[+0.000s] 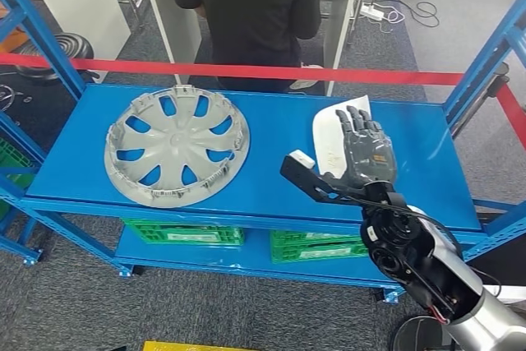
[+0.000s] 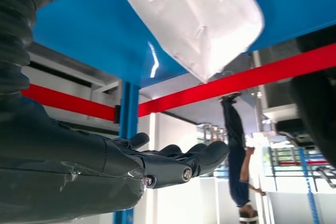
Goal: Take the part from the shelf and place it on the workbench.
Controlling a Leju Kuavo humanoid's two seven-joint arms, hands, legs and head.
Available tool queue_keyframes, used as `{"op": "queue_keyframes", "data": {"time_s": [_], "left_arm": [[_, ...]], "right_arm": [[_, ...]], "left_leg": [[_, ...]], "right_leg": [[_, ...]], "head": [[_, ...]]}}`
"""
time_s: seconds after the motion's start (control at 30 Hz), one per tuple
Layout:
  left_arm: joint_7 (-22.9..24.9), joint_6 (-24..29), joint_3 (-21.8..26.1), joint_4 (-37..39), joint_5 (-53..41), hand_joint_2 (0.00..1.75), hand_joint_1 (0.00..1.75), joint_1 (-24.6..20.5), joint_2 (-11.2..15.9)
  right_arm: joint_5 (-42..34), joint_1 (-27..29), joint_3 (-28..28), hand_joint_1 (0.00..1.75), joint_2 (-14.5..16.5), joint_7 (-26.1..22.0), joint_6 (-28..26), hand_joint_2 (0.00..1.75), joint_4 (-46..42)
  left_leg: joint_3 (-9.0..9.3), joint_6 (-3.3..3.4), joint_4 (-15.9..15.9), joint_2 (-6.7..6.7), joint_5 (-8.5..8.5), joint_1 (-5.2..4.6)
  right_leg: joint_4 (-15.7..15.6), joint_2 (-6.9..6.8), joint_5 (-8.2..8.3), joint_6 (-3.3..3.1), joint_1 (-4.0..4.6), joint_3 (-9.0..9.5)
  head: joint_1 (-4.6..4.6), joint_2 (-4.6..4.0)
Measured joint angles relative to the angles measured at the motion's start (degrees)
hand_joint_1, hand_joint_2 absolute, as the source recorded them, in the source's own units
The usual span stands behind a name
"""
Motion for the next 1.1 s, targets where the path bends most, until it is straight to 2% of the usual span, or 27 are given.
{"op": "queue_keyframes", "data": {"time_s": [0.2,0.43,1.1], "left_arm": [[0.1,-0.1,0.0,0.0,-0.6,0.00,0.00,0.0,-0.1],[0.3,-0.1,-0.1,0.0,-1.1,0.00,0.00,-0.1,-0.3],[0.7,-0.3,-0.1,0.0,-1.3,0.00,0.00,-0.2,-0.4]], "right_arm": [[2.9,3.4,-4.1,0.00,-0.5,0.1,0.3,1.75,1.3],[-0.9,6.9,-8.2,0.00,-1.9,0.1,-3.0,1.75,4.5],[-4.1,8.0,-11.7,0.00,-3.2,-0.4,-7.3,1.75,11.7]], "left_leg": [[0.01,0.00,0.0,0.00,0.00,0.00],[0.01,0.00,0.0,0.00,-0.01,-0.01],[0.03,0.01,0.0,-0.01,0.00,-0.01]], "right_leg": [[0.0,-0.02,0.00,0.00,0.00,0.01],[0.0,-0.03,0.00,0.01,0.00,0.02],[0.0,-0.03,0.00,0.01,0.00,0.06]], "head": [[0.00,0.00],[0.00,0.00],[0.00,0.00]]}}
